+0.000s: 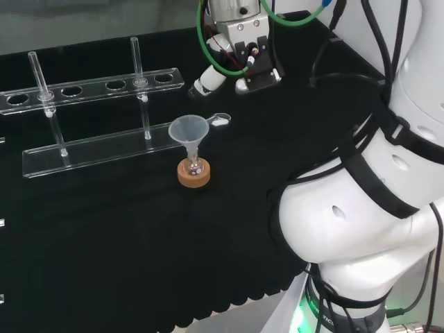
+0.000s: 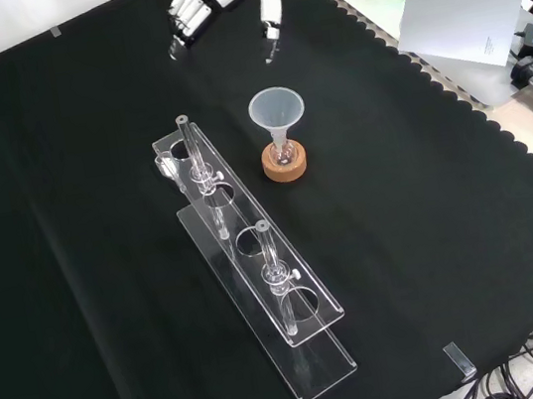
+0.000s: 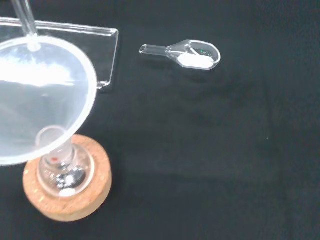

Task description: Pick up the weighing funnel.

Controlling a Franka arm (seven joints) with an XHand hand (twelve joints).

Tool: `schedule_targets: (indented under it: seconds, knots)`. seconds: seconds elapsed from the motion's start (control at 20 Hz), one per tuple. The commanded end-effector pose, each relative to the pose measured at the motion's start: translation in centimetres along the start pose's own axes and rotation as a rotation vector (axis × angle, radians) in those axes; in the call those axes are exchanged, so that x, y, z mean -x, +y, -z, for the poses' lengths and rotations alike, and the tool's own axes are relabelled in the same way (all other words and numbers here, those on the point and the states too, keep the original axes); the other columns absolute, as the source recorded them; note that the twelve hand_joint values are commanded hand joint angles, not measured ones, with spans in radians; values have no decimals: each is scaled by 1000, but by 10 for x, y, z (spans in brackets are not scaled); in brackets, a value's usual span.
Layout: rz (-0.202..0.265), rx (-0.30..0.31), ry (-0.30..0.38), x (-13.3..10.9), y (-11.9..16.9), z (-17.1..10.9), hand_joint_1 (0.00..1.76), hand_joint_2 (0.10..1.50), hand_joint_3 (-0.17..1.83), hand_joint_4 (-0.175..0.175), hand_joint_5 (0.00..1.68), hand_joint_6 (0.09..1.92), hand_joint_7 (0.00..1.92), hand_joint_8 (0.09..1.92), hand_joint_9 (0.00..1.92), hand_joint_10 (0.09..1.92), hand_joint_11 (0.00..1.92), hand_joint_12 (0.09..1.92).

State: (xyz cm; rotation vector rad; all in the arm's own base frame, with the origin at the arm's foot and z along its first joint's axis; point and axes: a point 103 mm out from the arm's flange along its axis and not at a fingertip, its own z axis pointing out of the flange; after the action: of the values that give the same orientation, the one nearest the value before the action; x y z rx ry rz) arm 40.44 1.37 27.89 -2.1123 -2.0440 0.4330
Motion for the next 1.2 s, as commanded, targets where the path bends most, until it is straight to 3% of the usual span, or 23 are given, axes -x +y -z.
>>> schedule_targets:
  seconds: [0.05, 0.5, 0.8, 1.2]
  knots:
    - [8, -24, -7, 18, 21, 0, 543, 755, 145, -76, 267, 87, 52, 712, 359, 716, 267, 1372]
    - [21, -38, 5, 35, 62, -13, 556, 758, 149, -78, 276, 87, 83, 731, 405, 717, 309, 1364]
    - [18, -54, -14, 49, 98, -31, 635, 768, 175, -76, 349, 87, 228, 744, 513, 667, 376, 1329]
    - [32, -95, -36, 44, 140, -68, 748, 754, 198, -67, 419, 87, 313, 743, 607, 633, 436, 1310]
